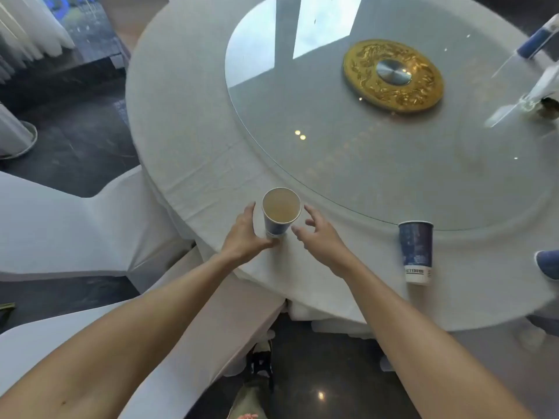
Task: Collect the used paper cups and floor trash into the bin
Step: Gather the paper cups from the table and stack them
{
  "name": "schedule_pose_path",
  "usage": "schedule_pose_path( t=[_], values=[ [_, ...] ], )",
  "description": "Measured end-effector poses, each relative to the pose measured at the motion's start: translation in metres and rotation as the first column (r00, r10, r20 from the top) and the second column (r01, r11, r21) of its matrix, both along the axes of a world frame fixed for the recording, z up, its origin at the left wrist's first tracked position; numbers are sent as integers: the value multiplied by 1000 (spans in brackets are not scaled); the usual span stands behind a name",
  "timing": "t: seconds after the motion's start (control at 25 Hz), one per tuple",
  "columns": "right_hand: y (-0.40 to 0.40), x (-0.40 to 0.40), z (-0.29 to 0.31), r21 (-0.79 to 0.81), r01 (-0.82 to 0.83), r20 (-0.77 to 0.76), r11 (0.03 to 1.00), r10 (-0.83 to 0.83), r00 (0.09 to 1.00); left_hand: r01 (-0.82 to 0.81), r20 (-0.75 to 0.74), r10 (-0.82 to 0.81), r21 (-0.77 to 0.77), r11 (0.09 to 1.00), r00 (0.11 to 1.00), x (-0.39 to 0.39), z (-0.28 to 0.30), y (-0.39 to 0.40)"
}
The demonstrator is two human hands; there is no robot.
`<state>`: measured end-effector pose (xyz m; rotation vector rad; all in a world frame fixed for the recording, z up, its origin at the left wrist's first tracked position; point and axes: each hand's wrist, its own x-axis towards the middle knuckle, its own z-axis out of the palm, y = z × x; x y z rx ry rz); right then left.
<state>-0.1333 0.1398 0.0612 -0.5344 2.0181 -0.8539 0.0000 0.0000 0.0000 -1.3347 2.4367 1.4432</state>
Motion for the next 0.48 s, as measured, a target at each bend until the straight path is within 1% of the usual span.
schedule_pose_path(
  t=[0.04, 0.12, 0.2, 0.32, 0.48],
  values=[
    [-8, 0, -5, -38, 43, 28, 998, -42, 999, -6, -61, 6, -1, 1000, 998, -4, -2, -4],
    [-16, 0, -9, -47, 56, 64, 997, -53, 997, -14, -146, 18, 25, 1000, 989, -10, -3, -7],
    [-17, 1, -10, -77, 84, 113, 993, -75, 991, -54, -198, 68, 76, 996, 978, -15, -2, -5],
    [-4, -3, 6, -130, 147, 138, 981, -128, 982, -46, -246, 71, 103, 994, 967, -22, 11, 6],
    [33, -24, 17, -126, 193, 142, 973, -175, 974, 13, -294, 15, 93, 996, 956, -38, 20, 26]
  ],
)
